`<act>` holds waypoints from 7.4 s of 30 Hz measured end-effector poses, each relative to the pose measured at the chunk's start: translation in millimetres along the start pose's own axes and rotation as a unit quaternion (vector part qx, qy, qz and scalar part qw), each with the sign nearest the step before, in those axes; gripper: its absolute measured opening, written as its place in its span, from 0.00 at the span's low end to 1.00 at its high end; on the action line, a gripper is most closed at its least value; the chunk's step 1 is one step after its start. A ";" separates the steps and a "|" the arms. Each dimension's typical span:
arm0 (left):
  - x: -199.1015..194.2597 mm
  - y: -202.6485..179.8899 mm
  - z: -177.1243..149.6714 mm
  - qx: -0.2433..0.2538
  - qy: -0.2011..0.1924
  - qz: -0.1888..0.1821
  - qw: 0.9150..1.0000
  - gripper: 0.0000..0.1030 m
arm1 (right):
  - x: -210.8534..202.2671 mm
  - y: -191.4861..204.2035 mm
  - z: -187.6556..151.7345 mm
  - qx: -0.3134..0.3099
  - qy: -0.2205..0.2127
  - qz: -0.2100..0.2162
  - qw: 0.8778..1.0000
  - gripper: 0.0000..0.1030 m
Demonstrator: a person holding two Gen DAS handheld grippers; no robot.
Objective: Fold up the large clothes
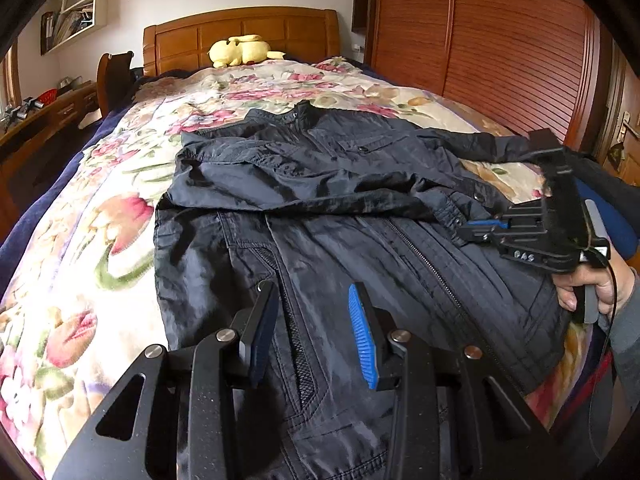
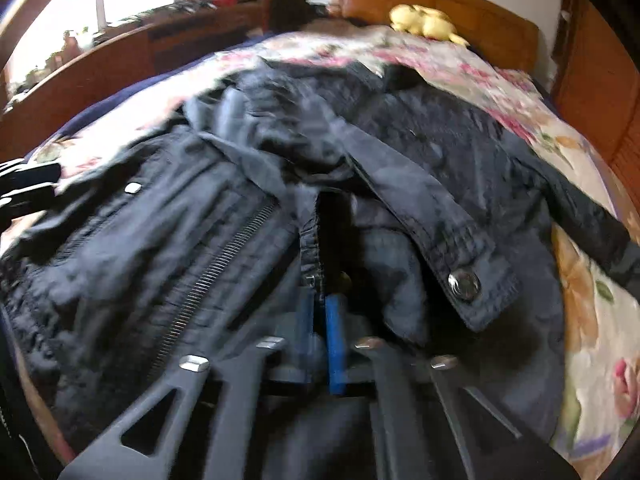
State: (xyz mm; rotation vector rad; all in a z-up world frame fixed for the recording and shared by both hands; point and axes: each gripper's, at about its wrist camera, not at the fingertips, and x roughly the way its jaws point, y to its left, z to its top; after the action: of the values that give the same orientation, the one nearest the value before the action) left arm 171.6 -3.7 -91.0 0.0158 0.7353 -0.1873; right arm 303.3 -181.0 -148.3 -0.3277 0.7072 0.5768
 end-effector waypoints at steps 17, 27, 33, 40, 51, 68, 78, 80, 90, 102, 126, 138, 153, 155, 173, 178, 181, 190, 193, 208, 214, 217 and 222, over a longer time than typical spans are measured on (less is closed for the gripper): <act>25.3 -13.6 53.8 0.007 -0.040 -0.018 0.999 0.36 | -56.2 -43.3 5.7 0.043 -0.043 -0.079 0.995 0.03; 45.7 -19.5 56.2 0.022 -0.026 -0.019 0.999 0.36 | -0.7 -61.0 25.8 0.057 0.006 -0.132 0.990 0.03; 46.3 -17.6 56.5 0.009 -0.030 -0.035 0.999 0.36 | -3.6 -62.9 28.5 0.060 0.000 -0.154 0.986 0.24; 50.2 -18.5 53.6 0.006 -0.024 -0.032 0.999 0.36 | -18.0 -68.5 22.5 0.083 -0.018 -0.105 0.991 0.45; 52.2 -28.1 44.7 0.009 -0.020 -0.045 0.999 0.36 | 14.8 -34.6 36.1 0.038 0.012 -0.043 0.998 0.45; 61.0 -28.3 42.2 0.000 -0.014 -0.044 0.999 0.36 | -8.1 -132.5 18.7 0.077 0.042 -0.097 0.991 0.45; 70.3 -36.5 43.6 0.007 -0.003 -0.051 0.999 0.36 | -30.2 -287.3 12.4 0.134 0.039 -0.243 0.960 0.71; 74.4 -39.0 42.6 0.010 0.002 -0.051 0.999 0.36 | -26.7 -311.5 12.0 0.141 0.047 -0.270 0.951 0.71; 86.4 -50.0 35.9 0.024 0.027 -0.066 0.997 0.36 | 28.4 -377.7 36.1 0.110 0.111 -0.313 0.937 0.79; 99.8 -51.2 29.0 0.023 0.054 -0.068 0.996 0.36 | 69.9 -423.2 25.2 0.198 0.147 -0.305 0.920 0.80; 75.8 -44.1 33.4 0.024 0.034 -0.077 0.996 0.36 | -45.7 -227.0 157.2 0.002 0.024 -0.329 0.944 0.11; 38.3 -5.2 29.4 0.002 0.006 -0.052 0.999 0.36 | -59.8 -22.5 209.6 -0.080 -0.078 -0.214 0.970 0.11; 18.7 14.6 20.0 -0.005 0.000 -0.027 1.000 0.36 | -29.2 -20.7 173.2 0.010 -0.027 -0.125 0.992 0.51; 17.0 13.8 19.3 -0.004 0.000 -0.026 1.000 0.36 | -46.5 -26.2 168.2 0.015 -0.034 -0.127 0.991 0.55; 14.5 7.3 19.8 0.007 0.005 -0.018 1.000 0.36 | 69.6 -71.1 96.6 0.134 0.003 -0.094 0.986 0.56; 16.2 14.1 16.6 -0.001 0.010 -0.018 1.000 0.36 | 91.4 -99.7 102.0 0.181 0.001 -0.072 0.981 0.56; 16.4 17.6 15.2 -0.004 0.011 -0.016 1.000 0.36 | 96.4 -104.4 105.0 0.195 -0.004 -0.059 0.979 0.56; 13.0 19.2 16.3 -0.005 0.007 -0.019 1.000 0.36 | 104.1 -76.5 117.7 0.119 0.021 -0.035 0.992 0.01; 11.2 21.1 17.2 -0.008 0.003 -0.016 1.000 0.36 | 84.5 -66.5 128.1 0.103 -0.005 -0.024 0.994 0.01; 1.0 64.7 20.5 -0.057 -0.014 0.008 0.998 0.36 | -18.6 48.5 179.4 -0.012 -0.101 0.056 0.993 0.00; 4.7 68.8 19.3 -0.062 -0.010 0.008 0.998 0.36 | -20.6 59.2 169.6 -0.023 -0.098 0.018 0.995 0.00; 6.6 66.1 19.3 -0.057 -0.008 0.007 0.998 0.36 | -5.9 35.8 169.5 0.009 -0.076 -0.038 0.996 0.10; 9.5 62.9 19.2 -0.052 -0.004 0.006 0.999 0.36 | 36.8 -17.5 150.0 0.070 -0.026 -0.084 0.994 0.73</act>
State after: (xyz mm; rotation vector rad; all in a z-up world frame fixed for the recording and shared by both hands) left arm 202.3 55.0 -86.3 -0.0797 0.7356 -0.1374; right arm 413.5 -110.8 -64.2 -0.2389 0.6577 0.3722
